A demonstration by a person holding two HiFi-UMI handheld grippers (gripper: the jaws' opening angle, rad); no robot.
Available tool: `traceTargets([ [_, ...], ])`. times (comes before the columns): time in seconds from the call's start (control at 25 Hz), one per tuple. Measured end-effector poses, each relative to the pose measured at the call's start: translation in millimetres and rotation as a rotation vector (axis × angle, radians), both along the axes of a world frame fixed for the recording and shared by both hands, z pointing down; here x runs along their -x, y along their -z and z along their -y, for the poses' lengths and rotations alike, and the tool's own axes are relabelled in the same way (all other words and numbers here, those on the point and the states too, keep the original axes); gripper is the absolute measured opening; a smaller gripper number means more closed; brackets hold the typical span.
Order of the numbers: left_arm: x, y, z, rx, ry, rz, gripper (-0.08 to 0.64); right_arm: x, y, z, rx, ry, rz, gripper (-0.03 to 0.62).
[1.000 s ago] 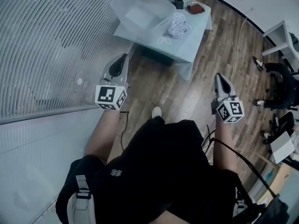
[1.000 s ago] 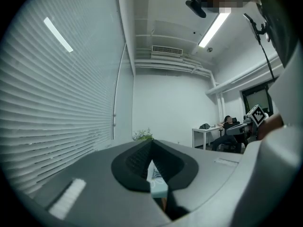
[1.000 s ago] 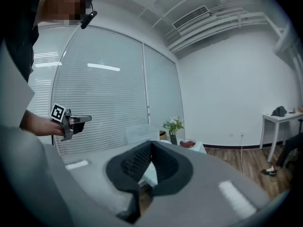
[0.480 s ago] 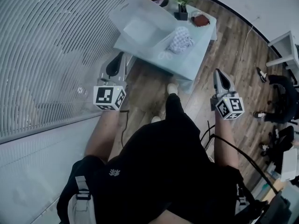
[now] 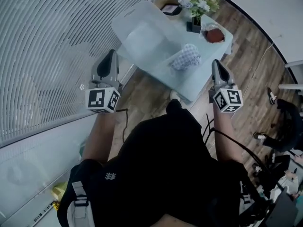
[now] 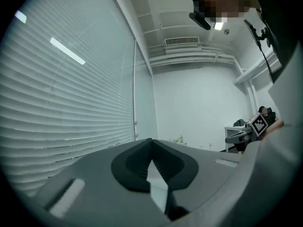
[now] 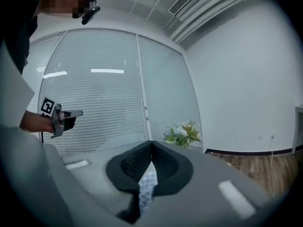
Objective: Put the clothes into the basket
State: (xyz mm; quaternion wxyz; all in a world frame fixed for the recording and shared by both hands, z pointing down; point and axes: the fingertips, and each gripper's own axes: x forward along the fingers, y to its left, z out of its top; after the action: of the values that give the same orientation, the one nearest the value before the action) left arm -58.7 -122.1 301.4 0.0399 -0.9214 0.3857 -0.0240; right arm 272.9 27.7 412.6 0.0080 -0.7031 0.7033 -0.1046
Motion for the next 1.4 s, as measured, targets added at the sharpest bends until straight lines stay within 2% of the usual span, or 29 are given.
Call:
traceTargets([
  [0.12, -16, 0, 20, -0.001, 0.061, 0.023, 0.005, -4, -10, 39, 0.012, 0.088, 0.005, 0.0],
  [0.36, -46, -5, 57, 0.016, 0.109, 0.078, 0.005, -12, -30, 82, -0.007, 0.204, 0.06, 0.002],
  [0.52, -53, -9, 74, 0.034, 0.13, 0.084, 0.005, -29, -53, 97, 0.063, 0.174, 0.091, 0.002],
  [0.64, -59, -15, 78, 0.054, 0.125, 0.086, 0.005, -28, -53, 98, 0.065, 0.182, 0.1, 0.002],
  [1.08, -72, -49, 118, 0.072, 0.033, 0.071, 0.005, -6, -79, 111, 0.144, 0.172, 0.044, 0.003],
  [1.16, -76, -57, 124, 0.072, 0.013, 0.081, 0.005, -4, -94, 114, 0.163, 0.162, 0.041, 0.081],
  [1.4, -63, -69, 132, 0.073, 0.005, 0.112, 0.005, 17, -140, 114, 0.234, 0.167, 0.087, 0.226],
])
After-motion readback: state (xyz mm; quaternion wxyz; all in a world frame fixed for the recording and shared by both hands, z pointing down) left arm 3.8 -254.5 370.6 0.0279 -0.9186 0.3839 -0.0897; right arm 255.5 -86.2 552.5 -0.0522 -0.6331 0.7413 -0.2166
